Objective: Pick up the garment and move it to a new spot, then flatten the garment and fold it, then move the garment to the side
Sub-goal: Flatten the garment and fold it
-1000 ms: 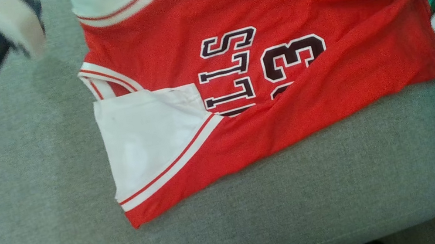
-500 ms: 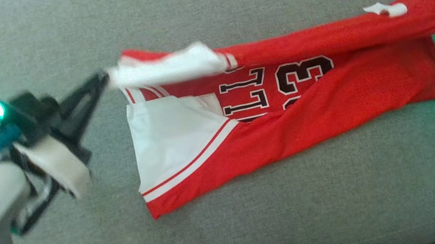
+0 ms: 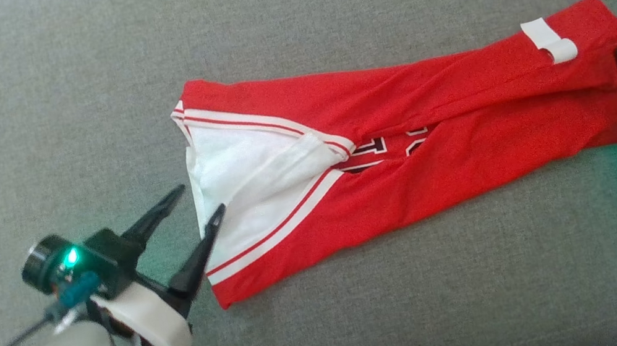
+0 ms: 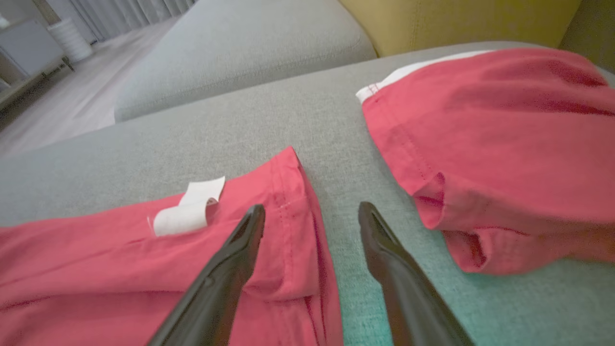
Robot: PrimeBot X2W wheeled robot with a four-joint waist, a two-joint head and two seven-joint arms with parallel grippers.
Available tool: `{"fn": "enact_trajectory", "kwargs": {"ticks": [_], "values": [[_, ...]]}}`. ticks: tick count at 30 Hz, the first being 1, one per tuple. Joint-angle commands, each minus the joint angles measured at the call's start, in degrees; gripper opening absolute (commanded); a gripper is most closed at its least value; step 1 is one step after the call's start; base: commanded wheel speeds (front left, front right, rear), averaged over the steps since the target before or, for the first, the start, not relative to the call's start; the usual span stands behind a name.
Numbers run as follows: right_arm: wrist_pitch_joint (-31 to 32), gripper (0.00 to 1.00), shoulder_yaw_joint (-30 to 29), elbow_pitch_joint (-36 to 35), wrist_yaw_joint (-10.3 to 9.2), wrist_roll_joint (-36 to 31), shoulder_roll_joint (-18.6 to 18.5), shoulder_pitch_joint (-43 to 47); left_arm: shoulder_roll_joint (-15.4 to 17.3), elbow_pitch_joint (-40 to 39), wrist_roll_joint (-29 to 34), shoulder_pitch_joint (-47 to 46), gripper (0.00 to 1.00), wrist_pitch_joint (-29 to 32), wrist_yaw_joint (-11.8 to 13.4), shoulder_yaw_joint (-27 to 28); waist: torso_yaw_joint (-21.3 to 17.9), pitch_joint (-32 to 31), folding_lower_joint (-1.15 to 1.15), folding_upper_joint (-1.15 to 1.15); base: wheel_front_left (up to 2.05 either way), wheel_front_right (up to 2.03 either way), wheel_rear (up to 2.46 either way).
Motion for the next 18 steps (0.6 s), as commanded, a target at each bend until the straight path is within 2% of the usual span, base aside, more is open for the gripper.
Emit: {"fn": "enact_trajectory", "kwargs": {"ticks": [1, 6, 9, 11, 14, 15, 18], "values": [[-1.3, 1.0, -0.6, -0.7, 0.39, -0.2, -0.4, 2.9, 1.1, -0.2, 0.2, 0.6, 1.0, -2.1, 2.3, 3.7, 0.1, -1.1, 0.0, 0.0, 0.0, 0.0, 0.0], [-4.3, 1.0, -4.9, -1.4, 0.39, 0.0, 3.3, 7.2, -4.9, -0.3, 1.4, 7.8, 1.0, -5.2, 12.2, 11.1, 1.5, -3.8, 0.0, 0.0, 0.0, 0.0, 0.0], [-5.4, 1.0, -7.2, -2.1, 0.39, -1.2, 5.2, 9.1, -9.8, -3.9, 7.1, 14.3, 1.0, -5.3, 15.5, 20.0, 2.7, -5.4, 0.0, 0.0, 0.0, 0.0, 0.0], [-5.5, 1.0, -8.8, -2.1, 0.39, -2.2, 6.0, 9.4, -12.8, -5.9, 11.1, 19.3, 1.0, -5.3, 16.3, 25.1, 3.8, -6.2, 0.0, 0.0, 0.0, 0.0, 0.0], [-5.2, 1.0, -11.6, -0.8, 0.39, -4.7, 6.7, 8.8, -17.3, -7.9, 16.7, 25.7, 1.0, -5.3, 15.7, 30.8, 5.6, -7.0, 0.0, 0.0, 0.0, 0.0, 0.0], [-5.2, 1.0, -11.6, -0.8, 0.39, -4.7, 6.7, 8.8, -17.3, -7.9, 16.7, 25.7, 1.0, -5.3, 15.7, 30.8, 5.6, -7.0, 0.0, 0.0, 0.0, 0.0, 0.0], [-4.5, 1.0, -15.3, 1.8, 0.39, -6.9, 6.8, 7.3, -21.9, -9.4, 20.6, 30.3, 1.0, -5.3, 13.7, 35.4, 7.6, -7.2, 0.0, 0.0, 0.0, 0.0, 0.0]]}}
